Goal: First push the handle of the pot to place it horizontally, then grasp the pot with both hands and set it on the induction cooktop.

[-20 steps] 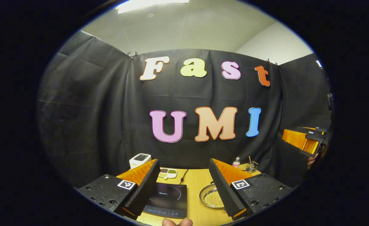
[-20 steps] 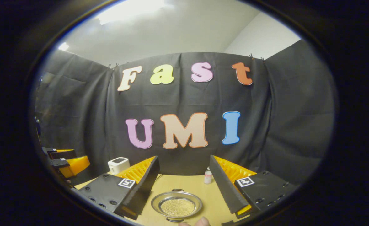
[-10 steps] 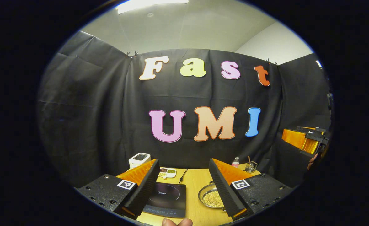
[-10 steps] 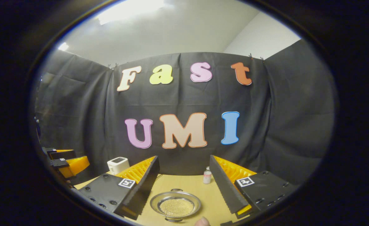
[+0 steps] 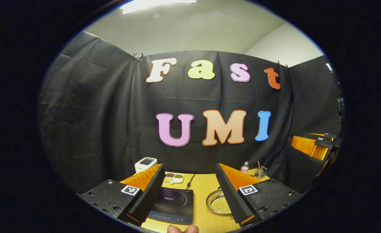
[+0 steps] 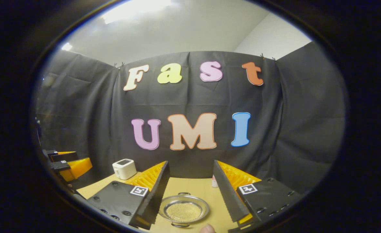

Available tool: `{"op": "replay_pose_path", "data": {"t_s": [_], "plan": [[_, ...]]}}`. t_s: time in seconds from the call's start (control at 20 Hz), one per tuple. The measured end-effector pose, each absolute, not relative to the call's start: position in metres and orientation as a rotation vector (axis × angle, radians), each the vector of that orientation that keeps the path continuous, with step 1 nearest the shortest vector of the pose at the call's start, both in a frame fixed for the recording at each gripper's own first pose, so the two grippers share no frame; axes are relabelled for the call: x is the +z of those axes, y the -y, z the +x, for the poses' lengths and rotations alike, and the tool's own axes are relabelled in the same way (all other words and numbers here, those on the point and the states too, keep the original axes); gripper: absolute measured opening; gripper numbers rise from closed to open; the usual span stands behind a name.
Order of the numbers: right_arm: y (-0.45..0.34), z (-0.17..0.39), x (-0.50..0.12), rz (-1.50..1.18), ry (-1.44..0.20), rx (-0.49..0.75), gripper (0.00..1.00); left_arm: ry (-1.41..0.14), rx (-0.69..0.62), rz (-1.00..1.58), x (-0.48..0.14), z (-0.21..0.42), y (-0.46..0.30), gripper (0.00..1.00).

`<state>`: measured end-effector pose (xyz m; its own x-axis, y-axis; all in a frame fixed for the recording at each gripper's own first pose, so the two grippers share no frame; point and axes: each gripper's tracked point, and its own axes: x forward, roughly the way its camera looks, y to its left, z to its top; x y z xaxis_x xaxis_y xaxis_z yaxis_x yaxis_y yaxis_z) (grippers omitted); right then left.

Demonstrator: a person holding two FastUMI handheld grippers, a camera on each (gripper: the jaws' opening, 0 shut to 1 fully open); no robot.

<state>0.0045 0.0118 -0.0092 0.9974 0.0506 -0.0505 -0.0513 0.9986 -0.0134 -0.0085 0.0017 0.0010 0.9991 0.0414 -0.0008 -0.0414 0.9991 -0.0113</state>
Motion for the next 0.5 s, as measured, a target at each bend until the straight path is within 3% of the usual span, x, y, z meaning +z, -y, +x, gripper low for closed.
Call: {"op": "replay_pose_path", "data": {"t_s": [0.05,0.4,0.45,0.5], "plan": [[-0.015,0.007,-0.012,-0.017,-0.058,0.055,0.79,-0.004,0.042,-0.013,-0.001,-0.01,-0.003,0.92],[-0.028,0.01,-0.025,-0.029,-0.089,0.013,0.1,0.01,0.035,-0.002,-0.001,-0.005,-0.021,0.95],[-0.034,0.013,-0.03,-0.022,-0.103,0.019,0.02,0.011,0.029,-0.003,-0.002,-0.004,-0.023,0.95],[-0.04,0.013,-0.034,-0.019,-0.118,0.03,0.02,0.01,0.024,-0.003,-0.002,-0.004,-0.026,0.95]]}}
